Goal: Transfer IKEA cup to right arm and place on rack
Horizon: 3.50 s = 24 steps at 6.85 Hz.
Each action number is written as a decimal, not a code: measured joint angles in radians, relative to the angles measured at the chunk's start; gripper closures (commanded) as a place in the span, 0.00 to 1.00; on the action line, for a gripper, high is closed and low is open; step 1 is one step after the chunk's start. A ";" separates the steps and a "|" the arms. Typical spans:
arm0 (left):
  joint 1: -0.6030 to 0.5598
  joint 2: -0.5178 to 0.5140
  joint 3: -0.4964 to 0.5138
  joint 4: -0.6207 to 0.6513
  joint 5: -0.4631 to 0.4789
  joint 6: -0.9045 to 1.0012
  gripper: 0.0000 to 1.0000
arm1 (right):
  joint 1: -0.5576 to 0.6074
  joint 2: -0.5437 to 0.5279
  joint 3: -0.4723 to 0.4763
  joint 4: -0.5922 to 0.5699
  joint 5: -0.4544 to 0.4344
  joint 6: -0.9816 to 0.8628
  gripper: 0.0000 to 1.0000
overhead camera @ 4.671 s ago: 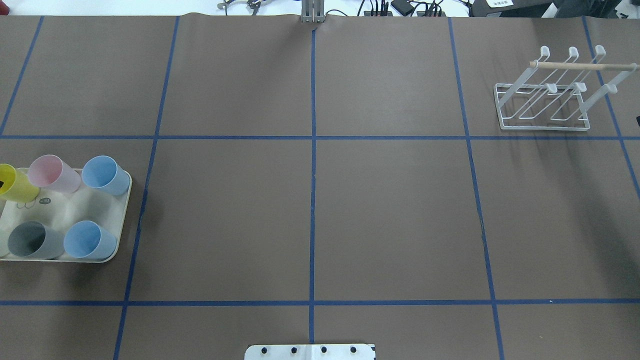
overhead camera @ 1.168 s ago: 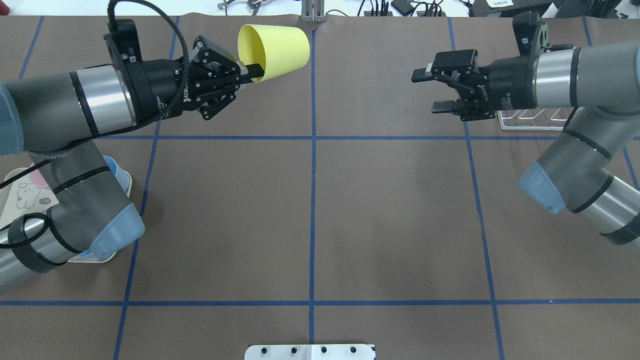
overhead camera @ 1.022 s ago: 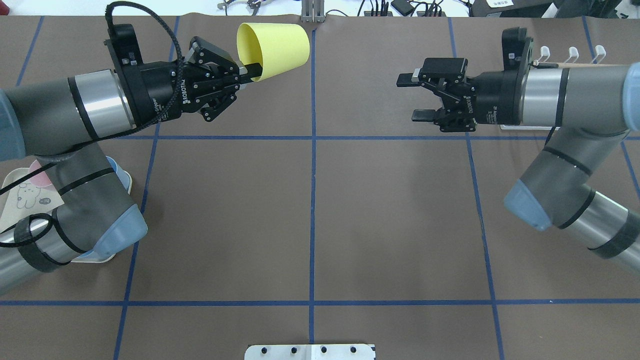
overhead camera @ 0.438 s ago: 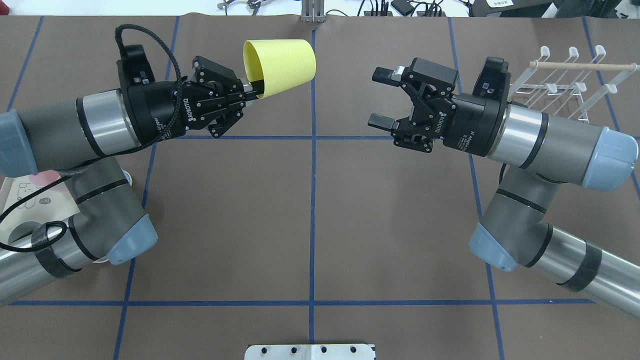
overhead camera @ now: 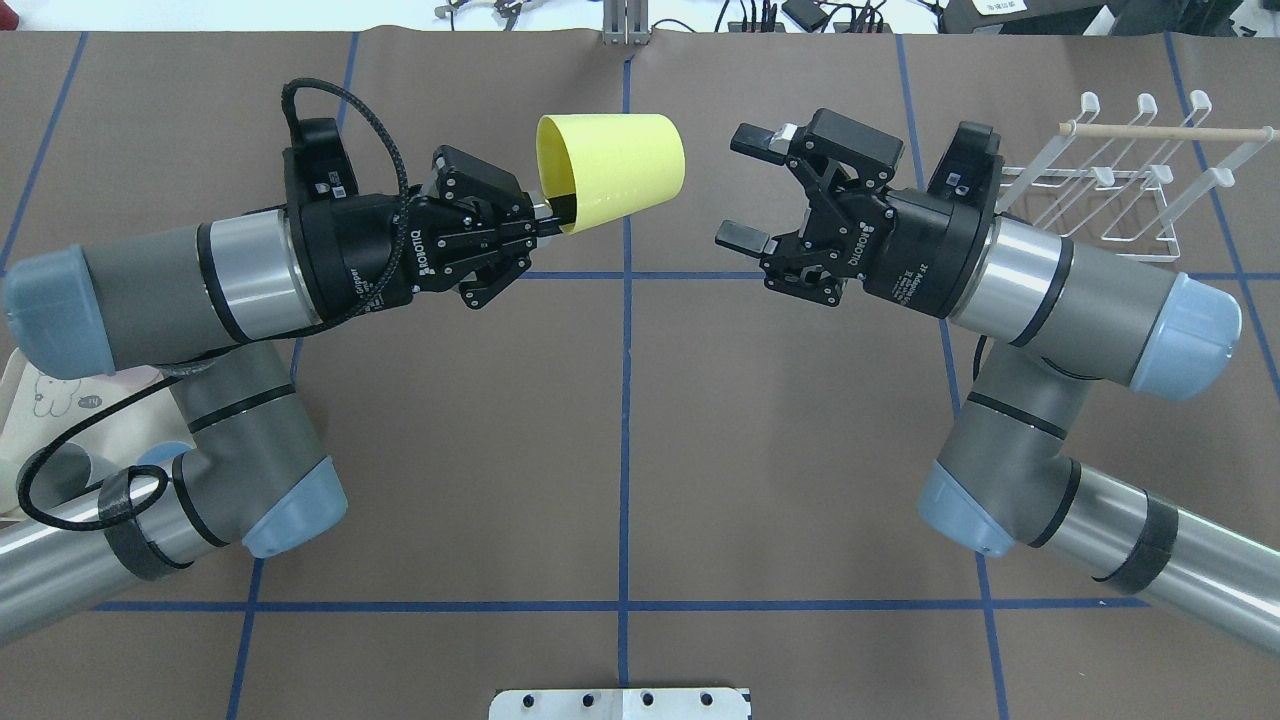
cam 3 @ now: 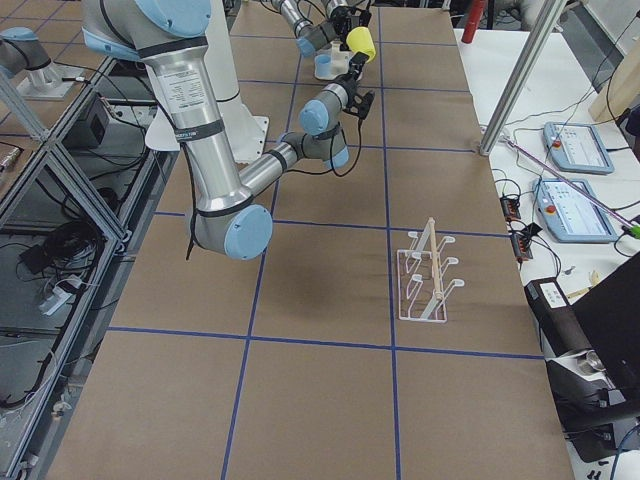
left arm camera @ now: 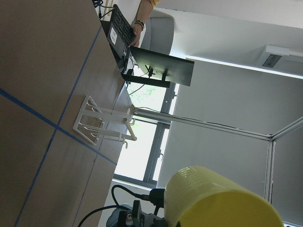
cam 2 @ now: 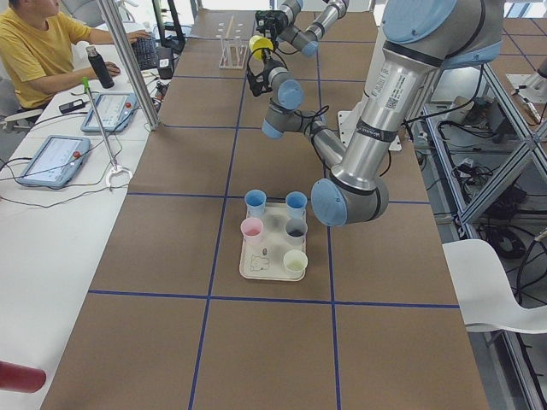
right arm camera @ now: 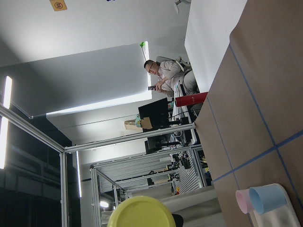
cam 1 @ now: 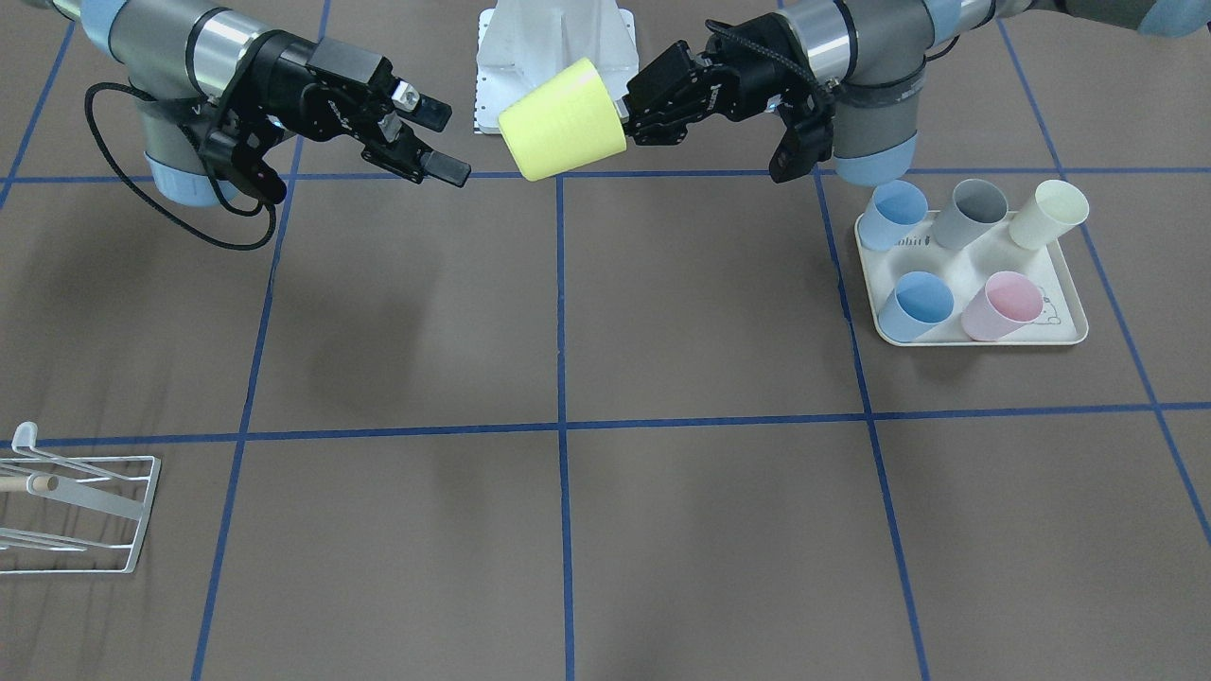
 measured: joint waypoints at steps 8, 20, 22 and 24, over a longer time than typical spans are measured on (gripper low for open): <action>0.034 -0.054 0.053 0.003 0.008 0.008 1.00 | -0.072 0.017 0.005 0.006 -0.119 0.001 0.01; 0.046 -0.062 0.061 -0.001 0.008 0.008 0.96 | -0.076 0.034 -0.003 0.005 -0.146 0.000 0.50; 0.047 -0.061 0.058 -0.001 0.008 0.008 0.32 | -0.083 0.035 -0.003 0.005 -0.162 0.000 1.00; 0.047 -0.061 0.056 0.002 0.009 0.008 0.09 | -0.093 0.035 -0.003 0.007 -0.173 0.000 1.00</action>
